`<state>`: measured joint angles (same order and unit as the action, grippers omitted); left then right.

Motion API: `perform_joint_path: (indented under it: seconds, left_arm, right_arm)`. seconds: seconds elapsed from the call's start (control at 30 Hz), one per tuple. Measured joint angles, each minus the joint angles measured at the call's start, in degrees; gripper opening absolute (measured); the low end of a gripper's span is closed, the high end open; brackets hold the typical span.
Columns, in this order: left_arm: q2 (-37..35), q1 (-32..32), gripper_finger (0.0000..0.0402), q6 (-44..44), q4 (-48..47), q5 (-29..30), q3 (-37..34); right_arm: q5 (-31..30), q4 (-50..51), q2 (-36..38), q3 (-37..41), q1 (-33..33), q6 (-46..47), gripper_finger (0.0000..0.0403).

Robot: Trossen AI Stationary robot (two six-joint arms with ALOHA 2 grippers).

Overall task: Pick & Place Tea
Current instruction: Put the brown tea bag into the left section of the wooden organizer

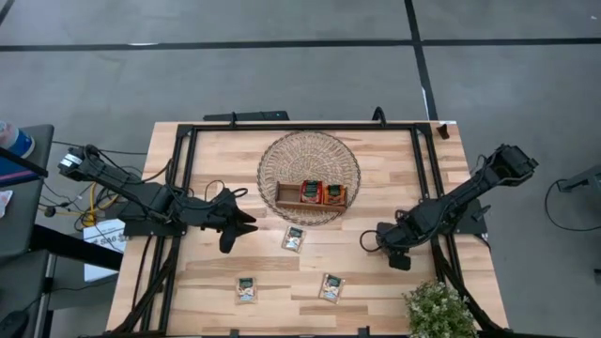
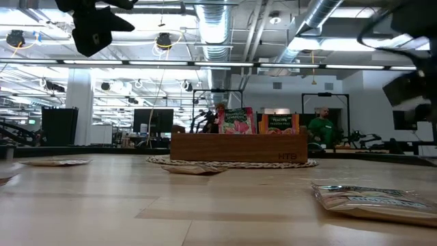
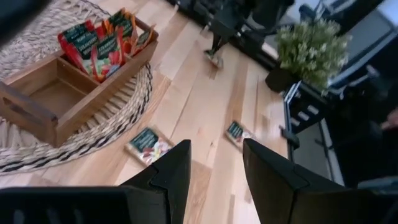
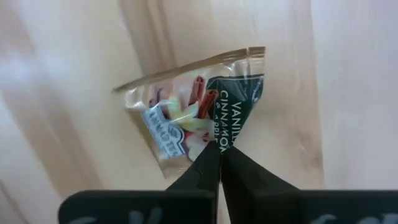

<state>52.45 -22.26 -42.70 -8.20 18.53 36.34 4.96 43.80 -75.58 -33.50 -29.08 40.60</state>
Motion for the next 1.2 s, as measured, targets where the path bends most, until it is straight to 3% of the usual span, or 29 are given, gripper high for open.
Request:
perform_joint_path:
  seconds: [0.23, 0.6, 0.97, 1.07, 1.2]
  left_arm:
    - [0.0, 0.0, 0.0138, -1.8, 2.9, 1.1, 0.0]
    - [0.0, 0.0, 0.0138, -12.6, 6.2, 3.4, 0.0]
    - [0.1, 0.0, 0.0138, -11.3, 9.9, 0.7, 2.4]
    - [1.3, 0.1, 0.0136, -6.9, 8.7, 0.3, 6.6]
    - [5.0, 0.2, 0.0125, -2.0, -0.5, 0.1, 16.9]
  right_arm:
    - [-7.3, 1.7, 0.1, -9.5, -2.9, 2.4, 0.0001]
    - [-29.5, 11.7, -2.1, -31.1, -6.0, 1.6, 0.0]
    - [-43.3, 21.9, -24.8, -57.6, -1.8, -25.2, 0.0]
    - [-48.4, 23.8, -30.7, -64.0, -0.6, -34.4, 0.0]
    - [-55.8, 23.5, -36.3, -70.8, 1.0, -45.8, 0.0]
